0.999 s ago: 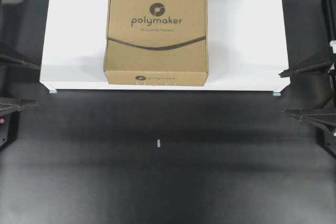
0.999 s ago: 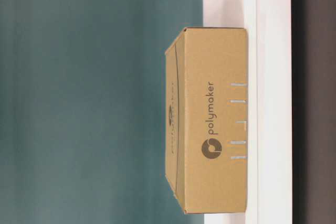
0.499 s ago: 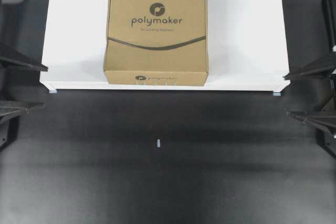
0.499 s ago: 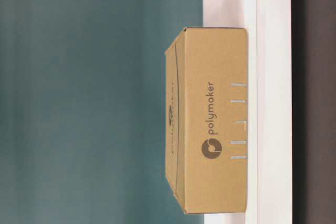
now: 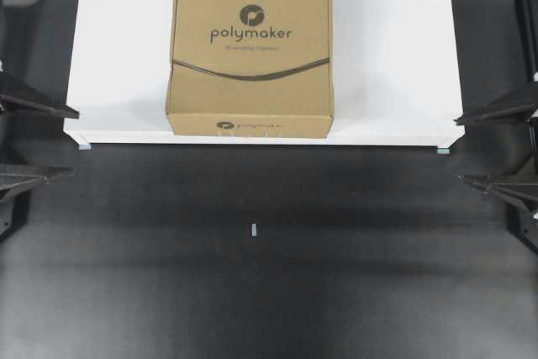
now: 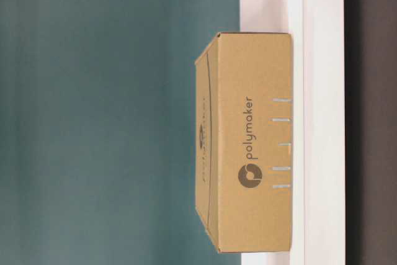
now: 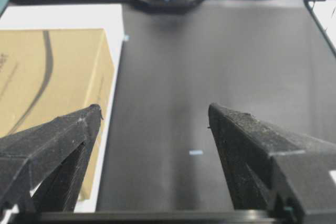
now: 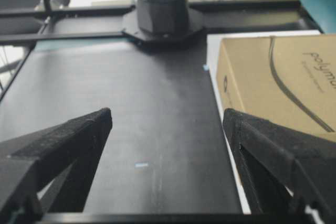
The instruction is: Place the cardboard box on the stand after clamping it between your arms.
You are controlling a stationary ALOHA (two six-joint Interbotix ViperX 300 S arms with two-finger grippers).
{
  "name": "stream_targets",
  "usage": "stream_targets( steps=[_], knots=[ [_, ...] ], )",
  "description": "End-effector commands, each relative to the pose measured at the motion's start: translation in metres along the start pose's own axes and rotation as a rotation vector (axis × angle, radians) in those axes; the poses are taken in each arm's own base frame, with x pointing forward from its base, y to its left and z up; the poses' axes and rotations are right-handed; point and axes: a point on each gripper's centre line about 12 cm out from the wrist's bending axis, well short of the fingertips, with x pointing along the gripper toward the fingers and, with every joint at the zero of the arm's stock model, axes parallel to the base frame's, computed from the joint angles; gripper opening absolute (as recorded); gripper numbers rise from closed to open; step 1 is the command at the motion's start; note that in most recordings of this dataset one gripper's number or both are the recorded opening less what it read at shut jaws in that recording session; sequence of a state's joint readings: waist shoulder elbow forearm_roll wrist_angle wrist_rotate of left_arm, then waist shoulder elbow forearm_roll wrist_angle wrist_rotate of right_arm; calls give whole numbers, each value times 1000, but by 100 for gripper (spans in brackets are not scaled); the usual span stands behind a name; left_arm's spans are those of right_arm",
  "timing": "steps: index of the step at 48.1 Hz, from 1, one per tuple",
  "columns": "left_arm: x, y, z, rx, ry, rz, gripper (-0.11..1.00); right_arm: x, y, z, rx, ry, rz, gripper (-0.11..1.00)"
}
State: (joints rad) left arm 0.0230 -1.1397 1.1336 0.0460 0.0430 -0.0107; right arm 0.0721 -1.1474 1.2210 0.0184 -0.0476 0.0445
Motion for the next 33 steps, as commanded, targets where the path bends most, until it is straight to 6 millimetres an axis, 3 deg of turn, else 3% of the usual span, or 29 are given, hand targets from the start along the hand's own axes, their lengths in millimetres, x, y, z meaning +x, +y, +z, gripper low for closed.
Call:
stream_targets(
  steps=[1,23,33],
  knots=[
    [0,0,3,0,-9,-1,80,0,-2,-2,9,4,-10,82],
    [-4,0,-16,-1,158,1,80,-14,-3,-22,11,1,-9,82],
    [-2,1,-8,15,84,3,80,-20,-3,-19,3,-34,-7,82]
  ],
)
